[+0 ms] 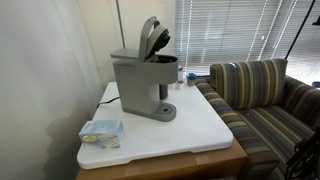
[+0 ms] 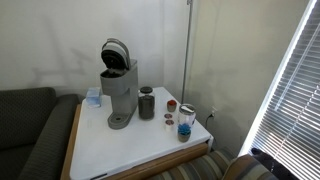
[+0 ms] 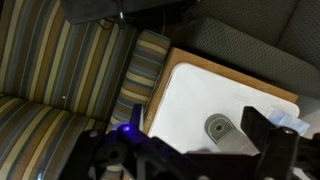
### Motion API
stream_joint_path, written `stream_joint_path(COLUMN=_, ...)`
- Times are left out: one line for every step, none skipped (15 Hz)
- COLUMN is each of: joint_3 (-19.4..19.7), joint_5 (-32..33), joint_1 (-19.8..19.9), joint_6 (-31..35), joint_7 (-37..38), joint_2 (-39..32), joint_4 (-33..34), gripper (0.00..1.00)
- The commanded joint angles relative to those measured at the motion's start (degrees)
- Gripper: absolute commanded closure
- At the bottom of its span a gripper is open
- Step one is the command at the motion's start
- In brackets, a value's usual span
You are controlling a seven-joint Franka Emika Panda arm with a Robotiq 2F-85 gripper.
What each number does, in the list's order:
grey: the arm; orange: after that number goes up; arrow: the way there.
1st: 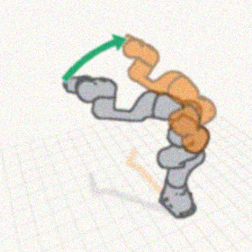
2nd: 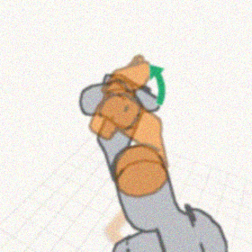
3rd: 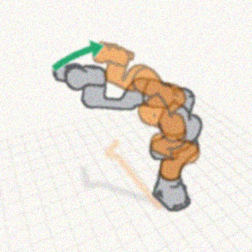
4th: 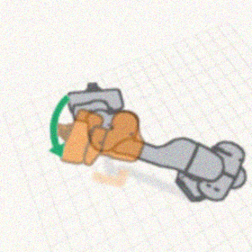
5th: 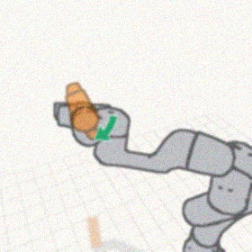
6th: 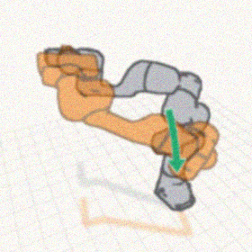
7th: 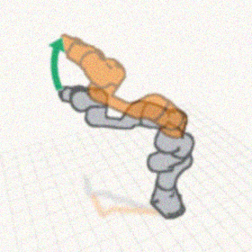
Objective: Close the coffee maker
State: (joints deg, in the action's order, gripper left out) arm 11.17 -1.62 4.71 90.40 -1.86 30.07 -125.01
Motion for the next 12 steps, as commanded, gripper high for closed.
stream_joint_path(joint_3=-1.5, joint_5=-0.5, joint_1=-0.7, joint_6=-1.4, joint_7=-3.2, joint_2=-6.1, joint_4=8.0, gripper=0.00)
stream_joint_path(joint_3=-2.0, joint_5=-0.5, joint_1=-1.4, joint_6=-1.4, joint_7=-4.4, joint_2=-7.7, joint_4=10.2, gripper=0.00)
stream_joint_path(joint_3=-2.4, joint_5=-0.7, joint_1=-1.9, joint_6=-1.3, joint_7=-5.4, joint_2=-9.2, joint_4=12.0, gripper=0.00)
stream_joint_path(joint_3=-2.8, joint_5=-1.0, joint_1=-2.9, joint_6=-0.6, joint_7=-7.3, joint_2=-11.1, joint_4=14.1, gripper=0.00)
stream_joint_path(joint_3=-3.0, joint_5=-1.1, joint_1=-3.8, joint_6=-0.6, joint_7=-10.1, joint_2=-12.8, joint_4=15.9, gripper=0.00)
stream_joint_path(joint_3=-3.4, joint_5=-0.3, joint_1=-2.2, joint_6=-0.1, joint_7=-6.2, joint_2=-7.8, joint_4=11.0, gripper=0.00)
stream_joint_path(joint_3=-3.7, joint_5=-0.3, joint_1=-2.9, joint_6=0.0, joint_7=-7.3, joint_2=-9.4, joint_4=12.6, gripper=0.00)
stream_joint_path(joint_3=-4.0, joint_5=-0.3, joint_1=-3.3, joint_6=0.0, joint_7=-7.8, joint_2=-10.8, joint_4=13.8, gripper=0.00)
stream_joint_path(joint_3=-4.1, joint_5=-0.3, joint_1=-3.4, joint_6=0.0, joint_7=-8.1, joint_2=-11.7, joint_4=14.4, gripper=0.00)
stream_joint_path(joint_3=-4.1, joint_5=-0.3, joint_1=-3.4, joint_6=0.0, joint_7=-8.3, joint_2=-12.1, joint_4=14.7, gripper=0.00)
stream_joint_path(joint_3=-4.4, joint_5=0.1, joint_1=-3.7, joint_6=0.5, joint_7=-8.4, joint_2=-13.0, joint_4=15.9, gripper=0.00)
stream_joint_path(joint_3=-4.8, joint_5=0.3, joint_1=-4.2, joint_6=1.1, joint_7=-9.5, joint_2=-14.4, joint_4=17.6, gripper=0.00)
